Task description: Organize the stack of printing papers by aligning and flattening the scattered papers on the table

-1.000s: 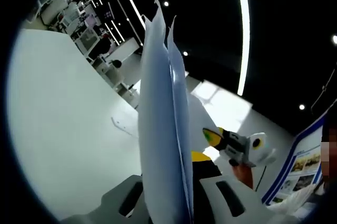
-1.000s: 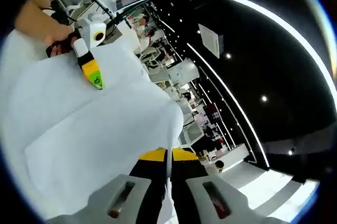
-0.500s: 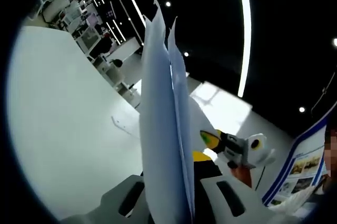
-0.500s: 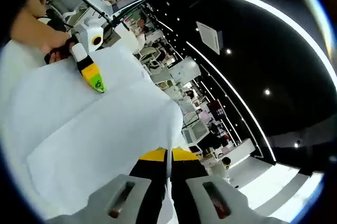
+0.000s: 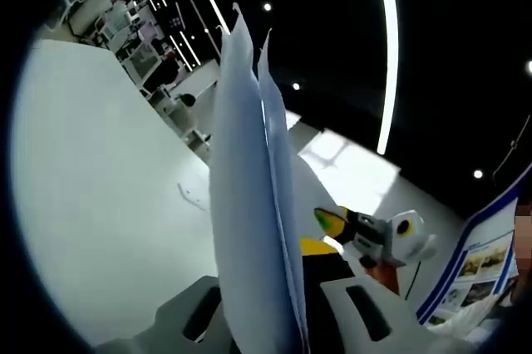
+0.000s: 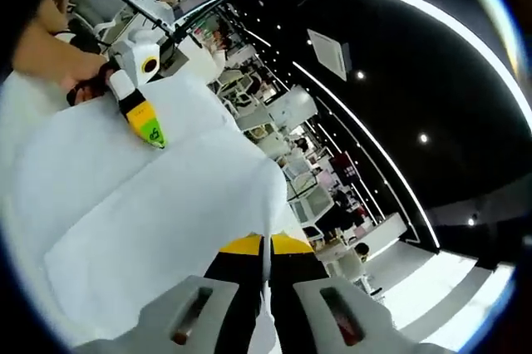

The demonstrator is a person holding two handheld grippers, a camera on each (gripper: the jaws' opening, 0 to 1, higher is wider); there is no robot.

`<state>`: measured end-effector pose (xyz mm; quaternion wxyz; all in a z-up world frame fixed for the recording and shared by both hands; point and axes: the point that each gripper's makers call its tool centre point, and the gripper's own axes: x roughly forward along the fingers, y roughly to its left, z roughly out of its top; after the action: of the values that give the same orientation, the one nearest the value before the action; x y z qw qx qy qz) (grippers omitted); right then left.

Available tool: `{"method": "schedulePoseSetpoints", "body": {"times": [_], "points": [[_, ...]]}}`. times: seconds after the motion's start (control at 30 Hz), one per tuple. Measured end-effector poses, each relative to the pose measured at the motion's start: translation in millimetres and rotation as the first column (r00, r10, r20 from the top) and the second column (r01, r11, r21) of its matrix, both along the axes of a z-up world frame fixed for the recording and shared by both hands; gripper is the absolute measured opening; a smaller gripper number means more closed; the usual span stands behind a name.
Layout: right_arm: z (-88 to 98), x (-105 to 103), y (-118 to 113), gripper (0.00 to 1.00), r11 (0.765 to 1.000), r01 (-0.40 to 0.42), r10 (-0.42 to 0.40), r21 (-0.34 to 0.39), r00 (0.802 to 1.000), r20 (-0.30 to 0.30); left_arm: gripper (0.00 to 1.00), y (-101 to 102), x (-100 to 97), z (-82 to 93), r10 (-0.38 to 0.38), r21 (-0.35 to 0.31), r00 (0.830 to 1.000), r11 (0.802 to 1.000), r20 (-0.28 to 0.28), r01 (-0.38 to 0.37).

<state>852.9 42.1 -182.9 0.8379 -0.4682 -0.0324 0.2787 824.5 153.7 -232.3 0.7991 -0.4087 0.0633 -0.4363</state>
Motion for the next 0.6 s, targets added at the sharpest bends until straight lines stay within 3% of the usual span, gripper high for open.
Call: {"method": "schedulePoseSetpoints", "body": {"times": [0.6], "points": [[-3.8,3.7,6.7,0.0,0.999,0.014,-0.013,0.037,0.999,-0.034,0.16,1.5,4.3,-0.5,0.003,-0.017,1.0,1.0,-0.013,-0.003]]}}
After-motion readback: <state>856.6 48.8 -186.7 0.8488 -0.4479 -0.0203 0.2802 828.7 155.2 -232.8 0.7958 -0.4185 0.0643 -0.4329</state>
